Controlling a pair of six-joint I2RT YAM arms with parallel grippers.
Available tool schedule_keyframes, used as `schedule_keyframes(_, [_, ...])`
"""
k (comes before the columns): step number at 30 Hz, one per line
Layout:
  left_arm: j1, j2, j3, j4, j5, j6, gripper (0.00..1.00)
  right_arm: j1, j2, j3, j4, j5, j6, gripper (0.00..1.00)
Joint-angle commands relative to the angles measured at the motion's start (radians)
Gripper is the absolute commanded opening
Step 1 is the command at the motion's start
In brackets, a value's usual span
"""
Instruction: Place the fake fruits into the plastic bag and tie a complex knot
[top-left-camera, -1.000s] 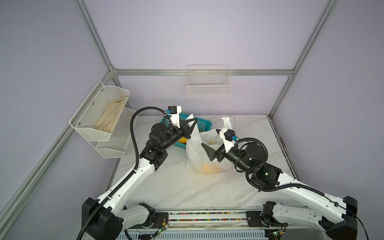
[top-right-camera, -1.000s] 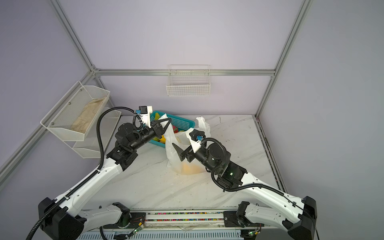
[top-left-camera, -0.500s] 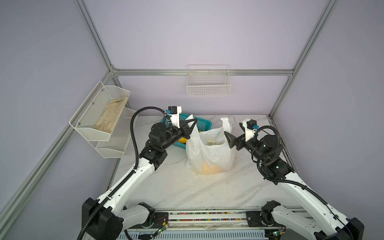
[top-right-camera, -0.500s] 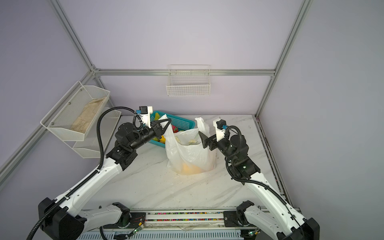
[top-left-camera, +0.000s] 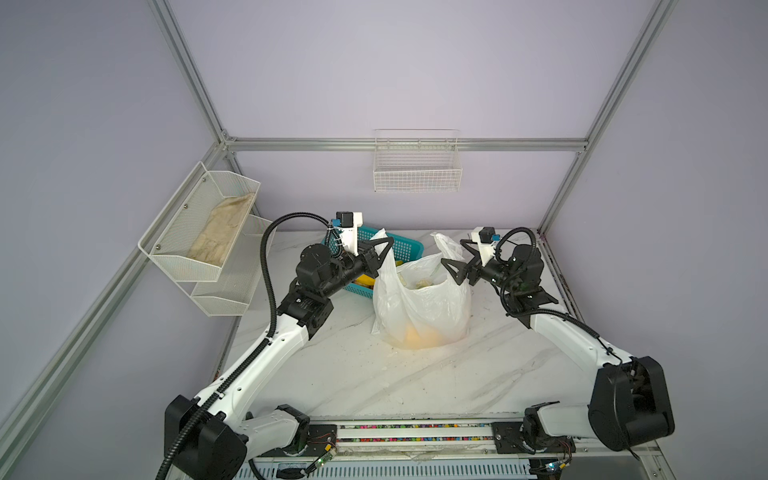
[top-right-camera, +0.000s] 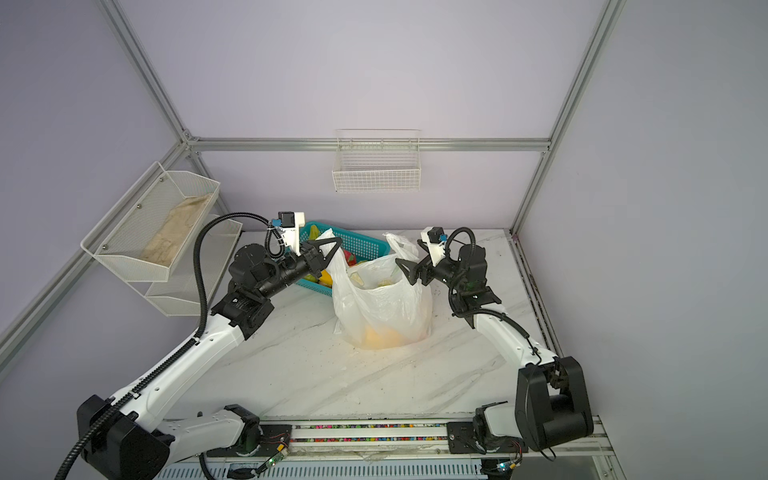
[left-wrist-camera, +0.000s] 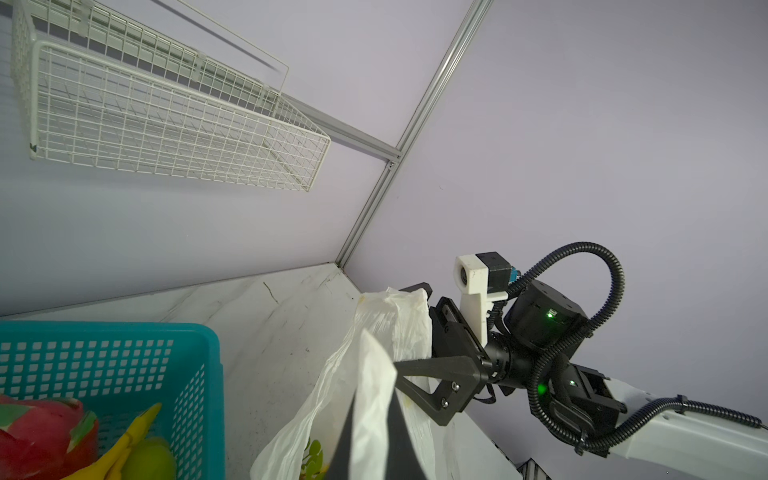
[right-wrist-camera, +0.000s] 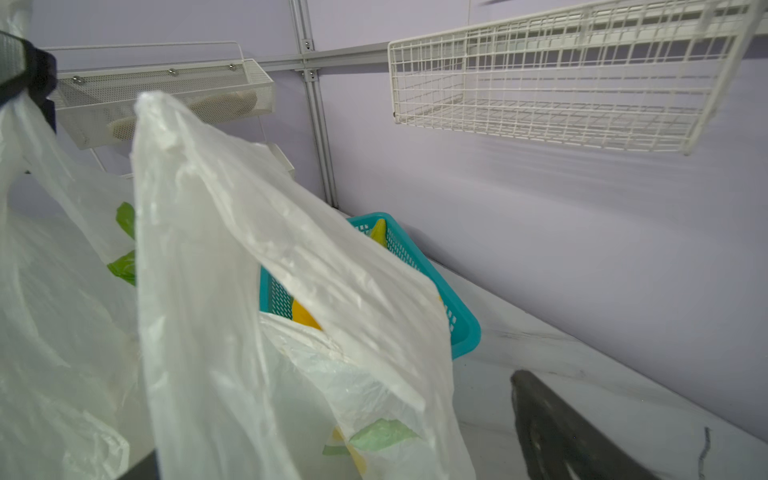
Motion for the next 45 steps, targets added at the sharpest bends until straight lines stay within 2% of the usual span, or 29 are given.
schedule_keyframes(1, [0.009,0.016,0.074,0.006,0.053,0.031,0.0,0.0,0.042,0.066,0.118,-0.155,0.006,0.89])
schedule_keyframes(5, [0.012,0.046,0.102,-0.023,0.095,0.05,0.0,-0.001,0.075,0.102,0.118,-0.197,0.017,0.62])
schedule_keyframes(10, [0.015,0.085,0.169,-0.09,0.167,0.141,0.0,0.0,0.048,0.078,0.158,-0.225,0.067,0.32])
schedule_keyframes(13, [0.015,0.112,0.213,-0.112,0.22,0.198,0.0,0.002,0.024,0.052,0.191,-0.249,0.118,0.19])
schedule_keyframes(15, [0.017,0.124,0.238,-0.114,0.245,0.215,0.0,0.002,0.009,0.027,0.216,-0.239,0.152,0.13])
schedule_keyframes(22, [0.015,0.165,0.325,-0.165,0.38,0.326,0.0,0.002,-0.009,-0.001,0.224,-0.183,0.279,0.09])
schedule_keyframes(28, [0.013,0.193,0.356,-0.213,0.413,0.405,0.0,0.002,-0.051,-0.045,0.288,-0.198,0.326,0.05])
schedule_keyframes(33, [0.012,0.186,0.327,-0.216,0.432,0.474,0.23,0.001,-0.063,-0.034,0.235,-0.143,0.354,0.0])
schedule_keyframes(39, [0.025,0.119,0.241,-0.222,0.411,0.581,0.52,0.002,-0.076,-0.04,0.194,-0.121,0.345,0.0])
schedule_keyframes(41, [0.035,0.088,0.209,-0.223,0.37,0.593,0.6,0.001,-0.075,-0.041,0.19,-0.121,0.344,0.0])
schedule_keyframes(45, [0.062,0.023,0.145,-0.244,0.306,0.704,0.78,0.001,-0.076,-0.043,0.186,-0.125,0.342,0.0])
